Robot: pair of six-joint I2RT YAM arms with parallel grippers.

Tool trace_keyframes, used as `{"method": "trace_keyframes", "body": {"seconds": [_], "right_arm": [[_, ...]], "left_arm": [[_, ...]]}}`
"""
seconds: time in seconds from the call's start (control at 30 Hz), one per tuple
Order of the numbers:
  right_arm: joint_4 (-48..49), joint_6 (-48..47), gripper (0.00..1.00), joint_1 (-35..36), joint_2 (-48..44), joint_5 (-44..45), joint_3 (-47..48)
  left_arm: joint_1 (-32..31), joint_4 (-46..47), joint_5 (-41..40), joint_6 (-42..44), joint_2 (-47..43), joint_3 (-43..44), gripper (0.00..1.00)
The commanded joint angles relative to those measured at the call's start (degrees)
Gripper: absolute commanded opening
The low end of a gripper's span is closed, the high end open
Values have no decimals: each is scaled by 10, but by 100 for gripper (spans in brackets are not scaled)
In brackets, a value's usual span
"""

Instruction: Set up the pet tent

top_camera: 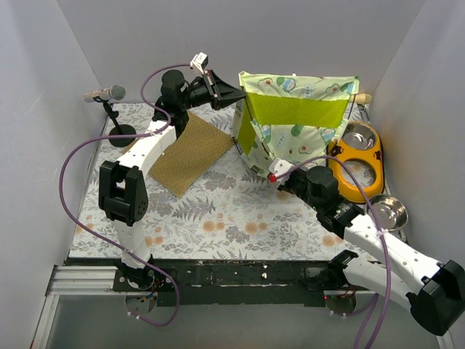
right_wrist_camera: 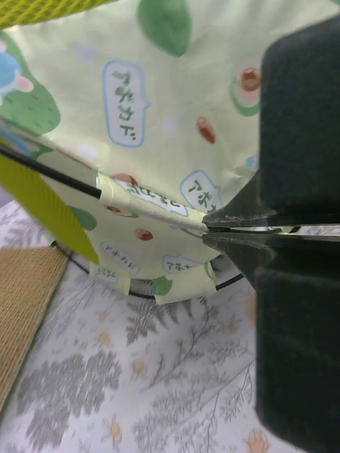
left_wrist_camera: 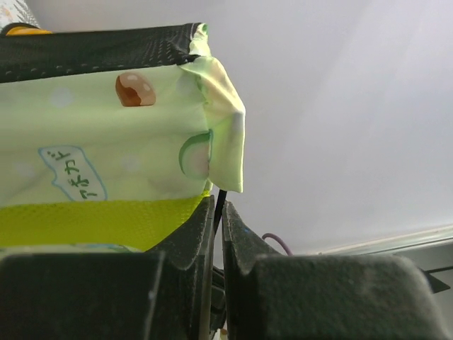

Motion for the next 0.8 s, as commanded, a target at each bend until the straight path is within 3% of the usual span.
{"method": "trace_keyframes", "body": {"seconds": [0.0, 0.07, 0.1, 0.17, 0.2, 0.23, 0.27, 0.43, 0.53, 0.6, 0.7, 0.77], "right_arm": [[5, 47, 1, 3, 38, 140, 113], [-8, 62, 1, 4, 35, 147, 143], [-18, 75, 1, 3, 32, 144, 156], [-66, 103, 1, 3, 32, 126, 202], [-98, 133, 1, 3, 36, 116, 236], [-126, 156, 1, 3, 39, 117, 262], [-148, 171, 1, 3, 41, 113, 286], [-267, 233, 1, 1, 79, 130, 410], [-340, 270, 1, -8, 111, 132, 473], [-376, 282, 1, -10, 126, 116, 508], [-442, 292, 1, -13, 179, 96, 578], [-487, 292, 1, -14, 223, 131, 638]], "left_arm": [[3, 2, 1, -150, -29, -17, 0], [3, 5, -1, -142, -26, -17, 2], [4, 7, -2, -135, -21, -12, 12], [10, 13, 1, -109, -11, 3, 37], [15, 18, 4, -89, -2, 16, 69], [22, 17, 6, -65, 6, 28, 88], [31, 12, 11, -40, 12, 45, 98], [85, -50, 22, 121, 18, 118, 98], [118, -87, 27, 232, -17, 115, 98], [120, -143, 61, 364, -48, 112, 98], [115, -162, 122, 503, -133, 22, 98], [112, -181, 142, 560, -184, -33, 98]]}}
